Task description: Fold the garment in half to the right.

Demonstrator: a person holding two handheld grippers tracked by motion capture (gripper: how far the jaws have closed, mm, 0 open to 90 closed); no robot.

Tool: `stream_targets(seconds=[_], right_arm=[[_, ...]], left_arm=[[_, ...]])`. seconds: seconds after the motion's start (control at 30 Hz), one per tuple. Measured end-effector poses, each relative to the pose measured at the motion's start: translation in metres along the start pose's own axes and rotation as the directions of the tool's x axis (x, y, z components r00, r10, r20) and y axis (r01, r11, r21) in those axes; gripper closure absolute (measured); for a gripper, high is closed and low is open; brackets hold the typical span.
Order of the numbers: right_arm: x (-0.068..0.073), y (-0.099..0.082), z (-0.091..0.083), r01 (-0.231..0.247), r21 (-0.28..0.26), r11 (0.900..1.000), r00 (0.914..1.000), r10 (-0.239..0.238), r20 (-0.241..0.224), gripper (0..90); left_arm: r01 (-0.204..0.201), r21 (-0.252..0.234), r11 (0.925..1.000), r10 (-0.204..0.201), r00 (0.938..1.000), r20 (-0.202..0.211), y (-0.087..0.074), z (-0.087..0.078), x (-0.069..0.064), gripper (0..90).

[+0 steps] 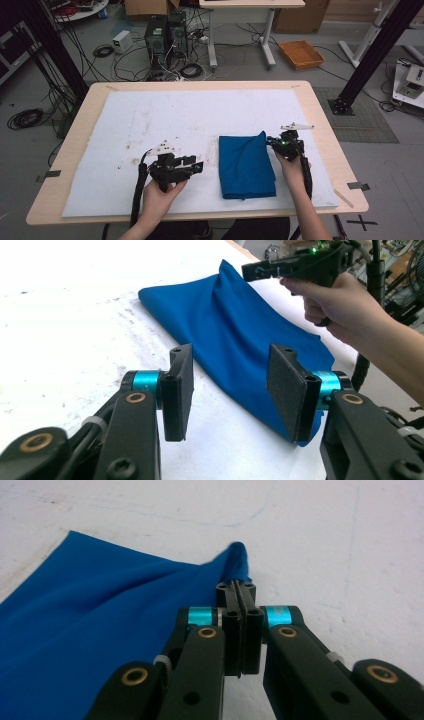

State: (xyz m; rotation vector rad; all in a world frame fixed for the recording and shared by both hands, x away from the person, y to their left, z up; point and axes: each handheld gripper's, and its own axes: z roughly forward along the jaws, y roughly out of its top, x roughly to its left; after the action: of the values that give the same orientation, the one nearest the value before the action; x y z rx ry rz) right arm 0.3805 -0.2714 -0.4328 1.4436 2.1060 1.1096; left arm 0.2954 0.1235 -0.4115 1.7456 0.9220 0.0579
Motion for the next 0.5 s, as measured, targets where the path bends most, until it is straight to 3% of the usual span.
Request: stream_targets(seconds=[0.07, 0.1, 0.13, 0.23, 0.33, 0.43, 0.5], right_arm=[[-0.003, -0.001, -0.003, -0.035, -0.026, 0.999, 0.9992, 0.035, -0.02, 88.3], [-0.004, 0.0, -0.004, -0.059, -0.054, 0.9968, 0.9974, 0.056, -0.046, 78.5], [-0.004, 0.001, -0.004, -0.078, -0.067, 0.9947, 0.9955, 0.074, -0.059, 78.2], [0.0, 0.009, -0.001, -0.082, -0.086, 0.993, 0.9953, 0.077, -0.059, 75.7], [0.003, 0.013, 0.007, -0.094, -0.067, 0.9933, 0.9945, 0.091, -0.052, 74.5], [0.003, 0.014, 0.014, -0.108, -0.051, 0.9929, 0.9933, 0.105, -0.048, 75.4], [0.003, 0.013, 0.018, -0.094, -0.029, 0.9951, 0.995, 0.093, -0.036, 85.5]], left_arm=[[0.003, -0.004, 1.0, -0.003, 1.0, 0.002, 0.0, 0.0, 0.001, 54.0], [0.003, -0.005, 1.0, -0.003, 1.0, 0.002, 0.0, 0.0, 0.001, 54.0], [0.004, -0.006, 1.0, -0.004, 1.0, 0.003, 0.001, 0.0, 0.001, 54.0], [0.0, -0.004, 1.0, 0.0, 1.0, 0.0, 0.0, 0.0, 0.001, 54.0], [0.003, -0.003, 1.0, -0.003, 1.0, -0.002, -0.001, 0.0, 0.001, 54.0], [0.005, -0.003, 1.0, -0.005, 1.0, -0.002, -0.001, -0.001, 0.002, 54.0], [0.01, -0.004, 0.9999, -0.01, 0.9999, -0.003, -0.001, -0.001, 0.002, 54.0]])
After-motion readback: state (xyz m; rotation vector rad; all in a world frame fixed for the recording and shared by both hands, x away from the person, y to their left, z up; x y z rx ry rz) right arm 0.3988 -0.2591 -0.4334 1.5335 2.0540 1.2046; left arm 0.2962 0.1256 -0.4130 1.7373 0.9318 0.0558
